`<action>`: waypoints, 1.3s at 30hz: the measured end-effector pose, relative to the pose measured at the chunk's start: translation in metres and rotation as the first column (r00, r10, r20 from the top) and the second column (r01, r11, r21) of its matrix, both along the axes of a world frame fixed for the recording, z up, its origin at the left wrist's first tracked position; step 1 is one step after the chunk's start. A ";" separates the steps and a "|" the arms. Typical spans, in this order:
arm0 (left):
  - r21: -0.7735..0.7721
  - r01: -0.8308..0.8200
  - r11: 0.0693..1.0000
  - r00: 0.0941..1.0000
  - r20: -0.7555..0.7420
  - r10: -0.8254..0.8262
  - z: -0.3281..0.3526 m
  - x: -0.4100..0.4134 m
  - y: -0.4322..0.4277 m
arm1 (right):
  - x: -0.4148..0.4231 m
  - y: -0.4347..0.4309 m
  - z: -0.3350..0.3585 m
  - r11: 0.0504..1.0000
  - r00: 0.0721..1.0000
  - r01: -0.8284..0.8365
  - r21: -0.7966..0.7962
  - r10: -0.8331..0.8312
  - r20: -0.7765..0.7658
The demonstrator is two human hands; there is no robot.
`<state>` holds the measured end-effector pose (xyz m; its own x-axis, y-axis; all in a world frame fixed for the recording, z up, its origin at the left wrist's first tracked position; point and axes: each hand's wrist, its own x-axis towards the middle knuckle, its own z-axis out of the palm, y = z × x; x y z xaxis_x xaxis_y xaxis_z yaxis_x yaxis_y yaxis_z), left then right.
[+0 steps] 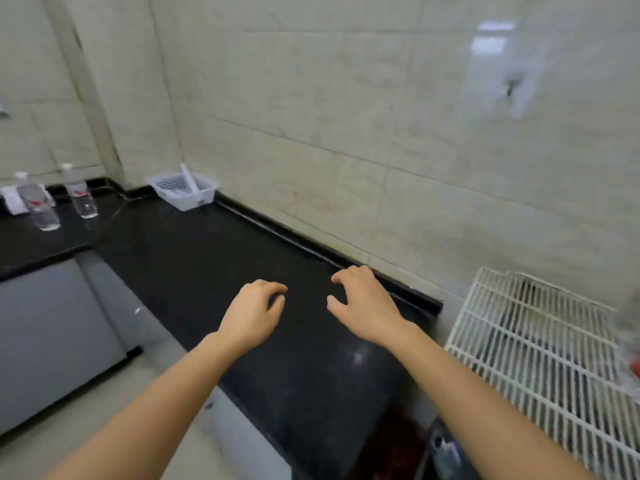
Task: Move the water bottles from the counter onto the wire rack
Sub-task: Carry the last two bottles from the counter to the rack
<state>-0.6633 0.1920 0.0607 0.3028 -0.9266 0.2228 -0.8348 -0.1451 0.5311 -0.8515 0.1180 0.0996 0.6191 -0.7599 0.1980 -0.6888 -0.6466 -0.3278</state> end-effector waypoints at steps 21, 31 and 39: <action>0.369 -0.470 0.802 0.864 0.004 0.504 -0.071 0.489 0.075 | 0.548 -0.005 -0.084 0.943 0.917 -0.285 0.171 0.320 -0.239; 0.405 -0.515 0.756 0.832 0.025 0.554 -0.084 0.693 -0.019 | 0.769 -0.101 -0.110 0.917 0.872 -0.339 0.208 0.390 -0.297; 0.325 -0.565 0.758 0.795 -0.032 0.606 -0.087 0.827 -0.075 | 0.914 -0.158 -0.114 0.923 0.877 -0.309 0.231 0.370 -0.307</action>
